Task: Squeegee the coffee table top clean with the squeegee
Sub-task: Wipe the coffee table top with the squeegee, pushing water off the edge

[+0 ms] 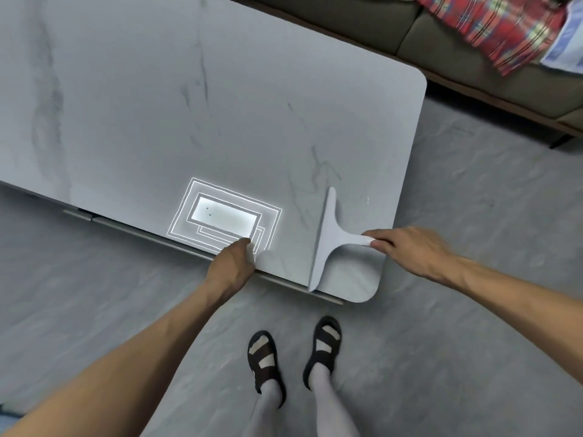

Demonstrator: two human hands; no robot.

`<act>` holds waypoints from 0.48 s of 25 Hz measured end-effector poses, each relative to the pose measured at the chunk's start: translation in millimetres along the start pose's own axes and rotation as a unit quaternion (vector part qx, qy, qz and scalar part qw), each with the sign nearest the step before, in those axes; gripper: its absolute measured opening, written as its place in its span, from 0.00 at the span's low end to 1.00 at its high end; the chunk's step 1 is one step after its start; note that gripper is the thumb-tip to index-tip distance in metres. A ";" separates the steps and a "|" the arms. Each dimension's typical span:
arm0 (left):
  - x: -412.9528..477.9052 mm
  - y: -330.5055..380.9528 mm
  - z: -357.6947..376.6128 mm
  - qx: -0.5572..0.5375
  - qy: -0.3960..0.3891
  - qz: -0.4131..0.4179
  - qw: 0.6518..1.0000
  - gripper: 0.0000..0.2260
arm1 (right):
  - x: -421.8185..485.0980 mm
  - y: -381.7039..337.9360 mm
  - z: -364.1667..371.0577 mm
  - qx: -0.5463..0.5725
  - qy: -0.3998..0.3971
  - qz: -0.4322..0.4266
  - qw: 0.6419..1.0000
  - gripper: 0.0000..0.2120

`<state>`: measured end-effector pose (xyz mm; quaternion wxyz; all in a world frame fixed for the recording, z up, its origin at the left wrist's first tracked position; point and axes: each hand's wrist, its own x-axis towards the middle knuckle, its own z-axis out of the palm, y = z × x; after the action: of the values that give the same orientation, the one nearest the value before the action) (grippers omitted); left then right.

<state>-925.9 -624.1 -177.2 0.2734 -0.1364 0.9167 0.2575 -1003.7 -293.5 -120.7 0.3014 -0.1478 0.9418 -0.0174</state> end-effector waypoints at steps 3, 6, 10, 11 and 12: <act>-0.8 -15.3 -0.4 -0.027 0.064 -0.034 0.997 0.14 | 27.4 -69.9 14.9 0.017 -0.038 -0.103 0.994 0.17; 3.4 -42.9 -10.8 -0.074 0.150 -0.127 0.978 0.18 | 70.1 -145.6 31.9 0.035 -0.059 -0.183 0.981 0.19; 8.1 -87.0 -27.4 -0.062 0.151 -0.195 0.967 0.23 | 115.0 -223.8 41.6 0.044 -0.053 -0.242 0.968 0.19; 8.9 -92.6 -27.6 -0.048 0.139 -0.201 0.969 0.24 | 122.0 -230.4 43.1 0.047 -0.048 -0.245 0.967 0.19; 9.1 -94.9 -27.0 -0.040 0.127 -0.203 0.970 0.24 | 127.2 -230.1 44.2 0.050 -0.044 -0.245 0.967 0.18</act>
<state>-907.9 -718.7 -200.7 0.1955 -0.3617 0.8861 0.2138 -1015.2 -547.7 -200.4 0.3357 -0.3598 0.8606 -0.1315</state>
